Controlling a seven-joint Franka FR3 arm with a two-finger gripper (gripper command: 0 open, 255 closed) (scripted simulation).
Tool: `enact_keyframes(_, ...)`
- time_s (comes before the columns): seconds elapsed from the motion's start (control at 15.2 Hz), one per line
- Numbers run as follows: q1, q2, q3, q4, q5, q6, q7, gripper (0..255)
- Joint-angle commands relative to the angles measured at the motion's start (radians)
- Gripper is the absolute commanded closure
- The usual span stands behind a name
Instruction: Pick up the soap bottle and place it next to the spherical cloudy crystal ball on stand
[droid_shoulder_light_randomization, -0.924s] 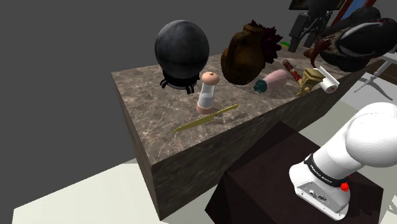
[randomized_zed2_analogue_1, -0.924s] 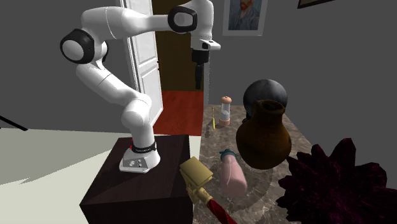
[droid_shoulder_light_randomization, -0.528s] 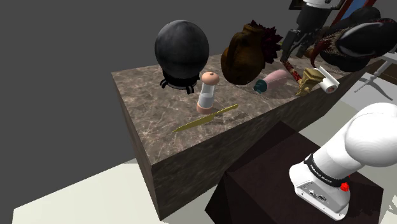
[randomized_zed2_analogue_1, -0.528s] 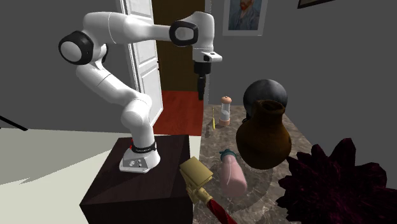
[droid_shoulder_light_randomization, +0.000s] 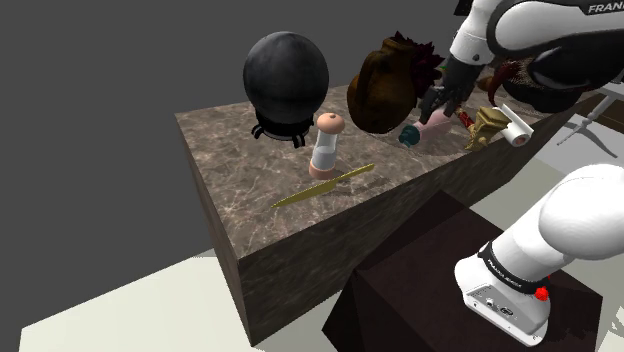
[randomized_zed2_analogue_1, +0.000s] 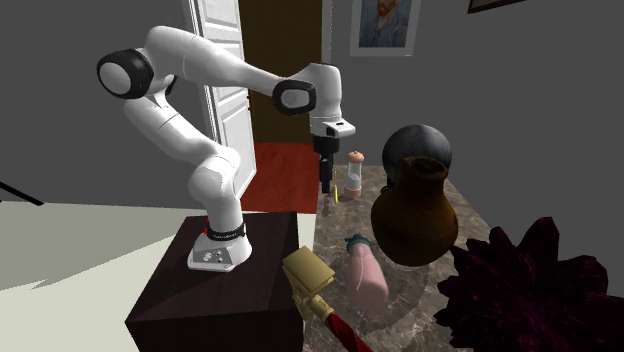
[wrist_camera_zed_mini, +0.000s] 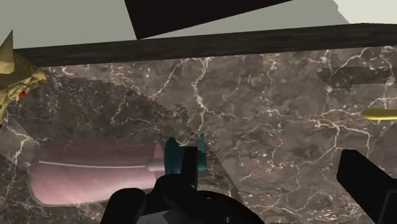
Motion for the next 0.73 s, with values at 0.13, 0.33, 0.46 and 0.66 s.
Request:
enact_keyframes(0.13, -0.037, 0.074, -0.026, -0.075, -0.042, 0.194, 0.014, 0)
enact_keyframes(0.33, -0.068, 0.160, -0.044, -0.112, -0.077, 0.348, 0.028, 0)
enact_keyframes(0.46, -0.090, 0.230, -0.056, -0.127, -0.102, 0.454, 0.041, 0)
enact_keyframes(0.66, -0.103, 0.291, -0.063, -0.137, -0.119, 0.534, 0.050, 0)
